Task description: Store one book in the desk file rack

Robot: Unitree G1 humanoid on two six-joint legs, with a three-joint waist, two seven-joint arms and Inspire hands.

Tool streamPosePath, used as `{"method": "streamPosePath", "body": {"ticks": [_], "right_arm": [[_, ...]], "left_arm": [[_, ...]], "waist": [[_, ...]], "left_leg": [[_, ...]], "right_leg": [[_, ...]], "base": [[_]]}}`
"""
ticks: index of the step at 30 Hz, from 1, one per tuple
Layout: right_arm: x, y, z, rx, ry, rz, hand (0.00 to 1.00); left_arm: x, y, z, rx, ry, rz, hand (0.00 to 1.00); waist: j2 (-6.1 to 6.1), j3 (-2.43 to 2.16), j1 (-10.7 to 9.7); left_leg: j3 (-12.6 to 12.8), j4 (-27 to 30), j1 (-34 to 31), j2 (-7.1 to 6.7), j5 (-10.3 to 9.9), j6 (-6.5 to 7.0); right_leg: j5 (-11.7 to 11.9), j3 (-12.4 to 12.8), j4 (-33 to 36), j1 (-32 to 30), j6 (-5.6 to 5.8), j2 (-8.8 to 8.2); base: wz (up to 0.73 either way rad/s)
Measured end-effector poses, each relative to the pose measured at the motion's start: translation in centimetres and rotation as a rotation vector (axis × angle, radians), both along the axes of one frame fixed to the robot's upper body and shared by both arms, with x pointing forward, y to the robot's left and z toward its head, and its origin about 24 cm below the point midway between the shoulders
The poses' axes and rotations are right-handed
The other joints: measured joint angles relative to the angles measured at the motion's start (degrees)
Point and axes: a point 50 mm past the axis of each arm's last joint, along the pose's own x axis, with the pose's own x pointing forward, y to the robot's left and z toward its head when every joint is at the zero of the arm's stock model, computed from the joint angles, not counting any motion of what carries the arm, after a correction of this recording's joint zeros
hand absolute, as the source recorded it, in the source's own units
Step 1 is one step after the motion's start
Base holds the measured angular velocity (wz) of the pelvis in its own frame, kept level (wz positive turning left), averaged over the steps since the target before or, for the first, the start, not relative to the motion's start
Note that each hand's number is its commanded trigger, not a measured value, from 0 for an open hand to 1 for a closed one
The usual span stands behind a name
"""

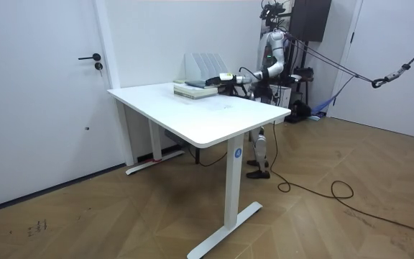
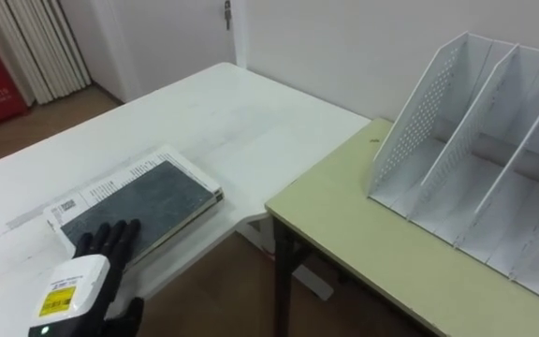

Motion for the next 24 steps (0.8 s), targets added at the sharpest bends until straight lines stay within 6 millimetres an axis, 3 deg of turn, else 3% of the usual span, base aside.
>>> {"method": "streamPosePath", "body": {"ticks": [5,16,24], "right_arm": [[-0.1,-0.1,0.0,-0.005,0.015,-0.013,0.0],[-0.1,-0.2,0.0,-0.019,0.024,-0.019,0.0],[-0.1,-0.2,-0.1,-0.034,0.02,-0.048,0.0]], "left_arm": [[1.4,0.6,0.8,0.019,-0.058,0.05,1.0],[2.0,0.5,1.2,0.019,-0.11,0.067,1.0],[1.9,0.6,1.2,-0.114,-0.132,0.102,1.0]], "waist": [[-0.04,-0.14,-0.13],[0.23,-0.45,-0.14],[0.19,-0.44,-0.07]], "left_leg": [[0.15,-0.3,0.16,-0.11,0.08,0.13],[0.07,-0.56,0.26,-0.63,0.11,0.19],[0.08,-0.71,0.3,-0.67,0.16,0.25]], "right_leg": [[-0.02,0.34,0.1,0.02,0.04,0.04],[-0.04,0.32,0.07,0.16,0.14,-0.05],[-0.09,0.3,0.0,0.21,0.2,-0.15]], "base": [[-0.03],[0.0],[0.0]]}}
